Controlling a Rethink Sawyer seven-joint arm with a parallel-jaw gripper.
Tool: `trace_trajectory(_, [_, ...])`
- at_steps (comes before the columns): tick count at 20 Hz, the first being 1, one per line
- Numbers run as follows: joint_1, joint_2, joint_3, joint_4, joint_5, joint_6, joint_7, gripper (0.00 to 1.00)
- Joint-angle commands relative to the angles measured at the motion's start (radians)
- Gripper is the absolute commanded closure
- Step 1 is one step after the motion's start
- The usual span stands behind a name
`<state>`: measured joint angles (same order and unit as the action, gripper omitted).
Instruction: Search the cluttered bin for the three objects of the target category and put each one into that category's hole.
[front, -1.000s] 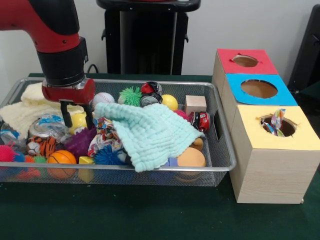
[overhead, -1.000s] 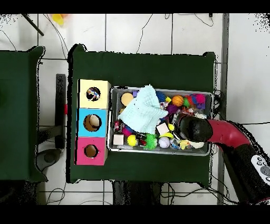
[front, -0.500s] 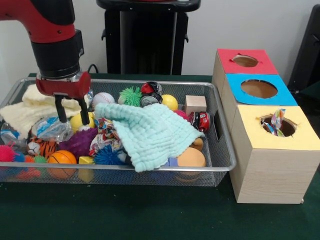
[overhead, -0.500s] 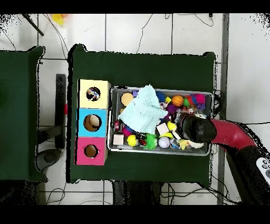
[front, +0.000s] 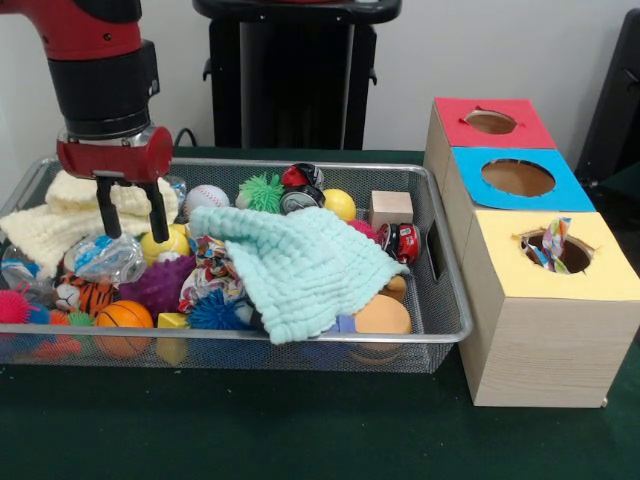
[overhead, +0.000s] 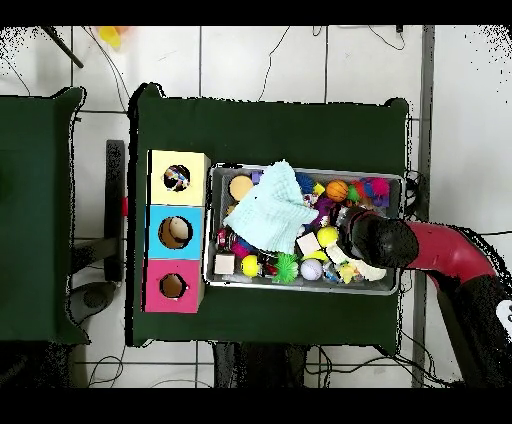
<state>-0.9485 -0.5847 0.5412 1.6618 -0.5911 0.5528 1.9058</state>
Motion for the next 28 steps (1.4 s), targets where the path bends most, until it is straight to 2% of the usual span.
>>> trace_trajectory(1, [-0.02, 0.041, 0.065, -0.008, -0.011, 0.099, -0.212, 0.0])
trace_trajectory(9, [-0.052, 0.096, 0.075, -0.063, -0.033, 0.11, -0.28, 0.0])
trace_trajectory(19, [-0.099, 0.117, 0.099, -0.11, -0.046, 0.171, -0.347, 0.0])
trace_trajectory(24, [-0.103, 0.135, 0.101, -0.112, -0.069, 0.155, -0.337, 0.0])
trace_trajectory(28, [-0.063, 0.158, 0.074, -0.101, -0.112, 0.071, -0.25, 0.0])
